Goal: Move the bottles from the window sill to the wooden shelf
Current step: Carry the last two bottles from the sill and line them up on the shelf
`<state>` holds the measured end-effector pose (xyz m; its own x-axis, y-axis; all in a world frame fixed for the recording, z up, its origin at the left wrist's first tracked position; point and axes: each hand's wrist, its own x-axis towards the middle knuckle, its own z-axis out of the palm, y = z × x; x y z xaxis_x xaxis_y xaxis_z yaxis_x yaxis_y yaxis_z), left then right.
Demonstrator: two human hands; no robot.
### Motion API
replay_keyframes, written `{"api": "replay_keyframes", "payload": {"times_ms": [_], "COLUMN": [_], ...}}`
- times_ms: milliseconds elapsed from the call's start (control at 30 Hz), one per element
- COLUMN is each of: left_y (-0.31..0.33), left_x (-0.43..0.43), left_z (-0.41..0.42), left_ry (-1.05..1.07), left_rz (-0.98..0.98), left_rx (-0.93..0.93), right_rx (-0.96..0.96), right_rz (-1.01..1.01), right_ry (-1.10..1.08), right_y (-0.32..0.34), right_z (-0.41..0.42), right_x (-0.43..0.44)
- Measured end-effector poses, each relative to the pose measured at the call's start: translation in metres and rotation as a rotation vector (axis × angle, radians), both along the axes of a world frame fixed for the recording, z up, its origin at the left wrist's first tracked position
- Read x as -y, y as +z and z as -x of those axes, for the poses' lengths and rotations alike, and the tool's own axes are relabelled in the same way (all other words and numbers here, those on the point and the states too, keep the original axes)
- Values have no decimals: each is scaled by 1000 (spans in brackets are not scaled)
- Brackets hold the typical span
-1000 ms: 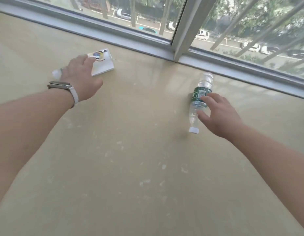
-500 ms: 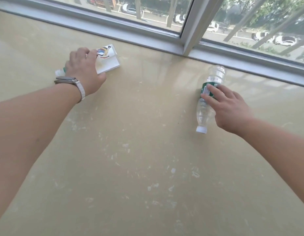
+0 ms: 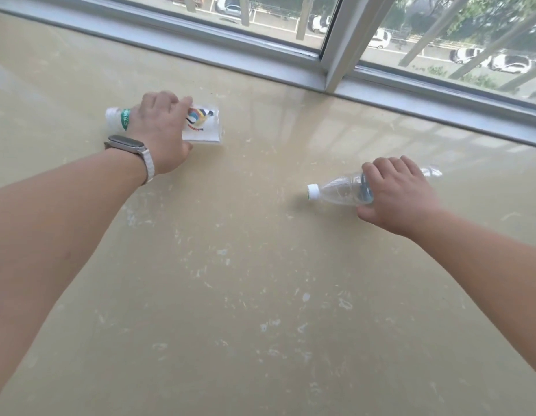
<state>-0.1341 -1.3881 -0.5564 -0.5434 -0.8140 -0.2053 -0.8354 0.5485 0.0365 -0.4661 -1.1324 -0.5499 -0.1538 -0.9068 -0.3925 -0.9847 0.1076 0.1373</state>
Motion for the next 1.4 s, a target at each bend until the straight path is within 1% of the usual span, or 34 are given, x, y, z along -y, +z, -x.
{"api": "replay_keyframes", "payload": {"times_ms": [67, 200, 367, 433, 533, 600, 667, 800, 867, 933, 1000, 1100, 1133, 1200, 1300, 1400], "left_y": [2, 4, 4, 3, 1, 1, 2, 6, 10, 13, 19, 24, 24, 22, 13, 10], "left_x": [-10, -40, -90, -115, -142, -153, -163, -172, -173, -178, -190, -210, -214, -221, -227, -232], "left_z": [1, 5, 6, 9, 15, 17, 15, 8, 6, 4, 7, 24, 33, 49, 69, 83], "left_ry": [-77, -247, -648, -793, -948, -1012, -1033, -993, -945, -812, -514, 61, 212, 442, 647, 769], "left_rz": [-10, -33, -12, -32, -74, -81, -86, -100, -108, -121, -180, -377, -434, -512, -559, -592], "left_rx": [-9, -97, -222, -230, -190, -144, -110, -83, -124, -171, -206, -215, -228, -272, -315, -354], "right_rx": [37, 132, 252, 286, 312, 319, 321, 333, 347, 354, 365, 414, 433, 461, 492, 522], "right_rz": [8, 29, 69, 56, 73, 77, 59, 56, 61, 69, 76, 94, 99, 104, 112, 102], "right_ry": [-66, -223, -465, -545, -625, -674, -710, -757, -770, -778, -790, -823, -831, -841, -871, -889], "right_y": [3, 11, 21, 20, 19, 19, 19, 17, 16, 16, 16, 15, 14, 13, 11, 10], "right_z": [-9, -33, -67, -83, -100, -106, -113, -120, -120, -119, -120, -121, -121, -120, -118, -117], "right_x": [-3, -9, -25, -43, -67, -77, -88, -101, -104, -109, -114, -117, -118, -119, -121, -123]}}
